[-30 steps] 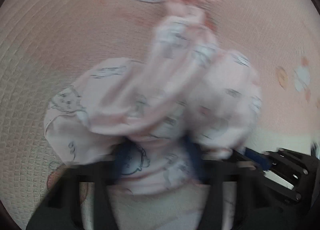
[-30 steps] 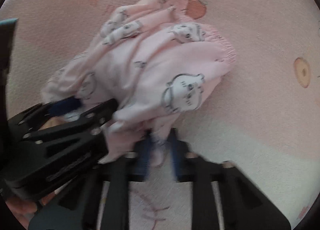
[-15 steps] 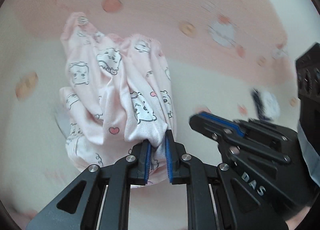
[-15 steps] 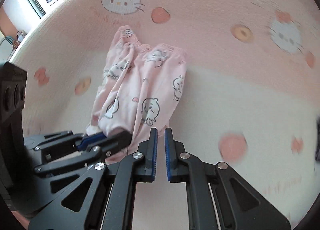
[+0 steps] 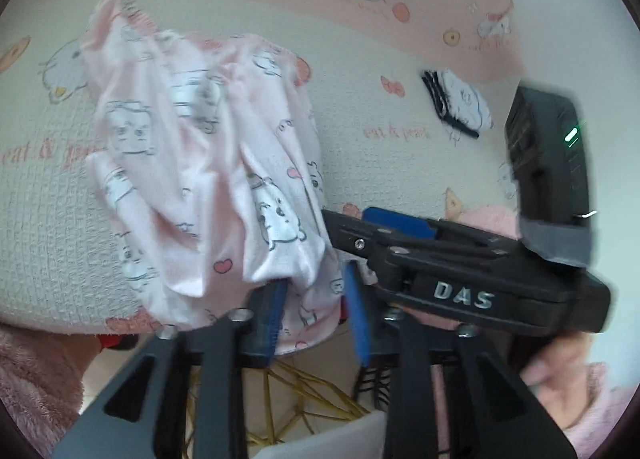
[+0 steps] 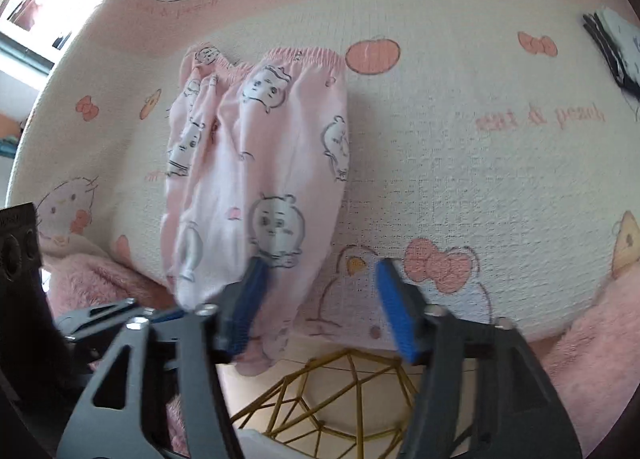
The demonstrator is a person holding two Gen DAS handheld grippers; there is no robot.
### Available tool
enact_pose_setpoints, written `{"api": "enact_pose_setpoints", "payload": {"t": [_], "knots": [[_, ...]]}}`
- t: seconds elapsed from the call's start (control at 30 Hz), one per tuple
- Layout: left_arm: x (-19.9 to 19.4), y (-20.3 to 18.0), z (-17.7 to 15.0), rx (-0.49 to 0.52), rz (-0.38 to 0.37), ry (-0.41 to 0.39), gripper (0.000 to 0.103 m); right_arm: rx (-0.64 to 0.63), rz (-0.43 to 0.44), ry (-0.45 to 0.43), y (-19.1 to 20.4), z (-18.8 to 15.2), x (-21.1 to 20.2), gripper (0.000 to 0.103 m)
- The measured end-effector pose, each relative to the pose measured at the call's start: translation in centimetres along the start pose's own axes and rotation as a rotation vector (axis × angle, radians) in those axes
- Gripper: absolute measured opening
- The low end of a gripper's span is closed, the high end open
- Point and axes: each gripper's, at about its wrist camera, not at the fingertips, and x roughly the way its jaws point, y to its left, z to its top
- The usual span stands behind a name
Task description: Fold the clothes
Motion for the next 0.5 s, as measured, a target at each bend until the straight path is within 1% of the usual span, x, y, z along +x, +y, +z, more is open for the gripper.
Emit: {"api": "enact_pose_setpoints", "payload": {"t": [0.03,0.1,0.13,0.17,0.23,0.27,0.3,0.33,0.37,0.4,0.47,0.5], "knots": [[-0.9,1.1,0.1,-0.027,0.018,-0.014,0.048,0.009,0.004,0.001,-0.2,0.1,0.4,0.068],[-2.9,3.7,0.2,-0.085,0.062,-0.047,0.049,0.013,0.004,0.005,-0.1,0.5,1.1,0.068],[-3.8,4.8,0.5,-0.119,0.09,-0.066,0.049,-0.006,-0.015,0.005,0.0,0.4,1.4,0.068],[-4.3,5.7,1.0,-0.148,0.124,-0.08,0.049,-0.024,-0.035,0.004,0.1,0.4,1.7,0.068],[-4.2,6.7,2.0,-0.168,0.189,-0.102,0.049,-0.047,-0.053,0.013,0.2,0.2,2.6,0.068],[-3.6,6.9,2.6,-0.169,0.213,-0.099,0.049,-0.056,-0.059,0.019,0.1,0.0,3.0,0.062],[-2.8,7.0,3.1,-0.167,0.233,-0.091,0.049,-0.064,-0.065,0.021,0.1,-0.1,3.4,0.05],[-2.2,7.3,3.4,-0.166,0.249,-0.078,0.049,-0.071,-0.073,0.016,0.1,-0.3,3.5,0.048],[-1.7,7.6,3.7,-0.165,0.264,-0.063,0.049,-0.084,-0.081,0.01,0.2,-0.5,3.5,0.04],[-1.2,7.8,4.0,-0.161,0.278,-0.046,0.049,-0.102,-0.087,0.003,0.4,-0.7,3.1,0.023],[0.3,7.3,4.6,-0.145,0.295,-0.011,0.049,-0.119,-0.107,-0.012,0.6,-0.9,2.4,0.017],[0.8,7.0,4.6,-0.137,0.29,-0.002,0.048,-0.131,-0.142,-0.031,0.6,-1.0,2.0,0.01]]}}
